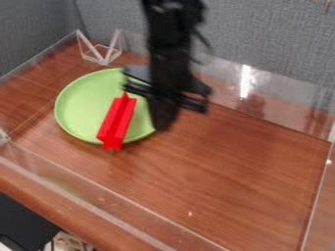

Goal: Put the red object on the right side

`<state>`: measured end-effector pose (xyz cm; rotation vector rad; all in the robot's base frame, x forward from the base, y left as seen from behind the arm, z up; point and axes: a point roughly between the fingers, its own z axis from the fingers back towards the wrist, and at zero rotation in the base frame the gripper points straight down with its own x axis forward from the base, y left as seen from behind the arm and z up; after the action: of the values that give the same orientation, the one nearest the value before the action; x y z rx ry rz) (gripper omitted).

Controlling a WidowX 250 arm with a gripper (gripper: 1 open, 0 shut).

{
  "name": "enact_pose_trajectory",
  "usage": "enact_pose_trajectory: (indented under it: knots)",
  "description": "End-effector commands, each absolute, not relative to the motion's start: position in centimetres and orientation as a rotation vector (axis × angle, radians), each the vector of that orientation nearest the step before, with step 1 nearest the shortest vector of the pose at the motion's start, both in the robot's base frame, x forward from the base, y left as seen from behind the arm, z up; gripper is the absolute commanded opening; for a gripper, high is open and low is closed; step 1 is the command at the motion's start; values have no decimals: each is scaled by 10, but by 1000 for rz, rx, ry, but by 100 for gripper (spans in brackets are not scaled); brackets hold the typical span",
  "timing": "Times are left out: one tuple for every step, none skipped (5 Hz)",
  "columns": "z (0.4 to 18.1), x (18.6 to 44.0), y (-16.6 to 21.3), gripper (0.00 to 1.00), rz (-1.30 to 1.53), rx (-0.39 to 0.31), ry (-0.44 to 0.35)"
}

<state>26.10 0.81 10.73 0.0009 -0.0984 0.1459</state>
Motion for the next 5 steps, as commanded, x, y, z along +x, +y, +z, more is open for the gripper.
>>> enact_pose_trajectory:
  knots:
    - [111, 265, -37, 0, 170, -13, -127]
    - [102, 253, -14, 0, 180, -1, -105]
    - [108, 241, 18, 0, 188, 5, -110]
    - [89, 245, -24, 0, 67, -16, -92]
    - [64, 244, -61, 0, -23, -17, -60]
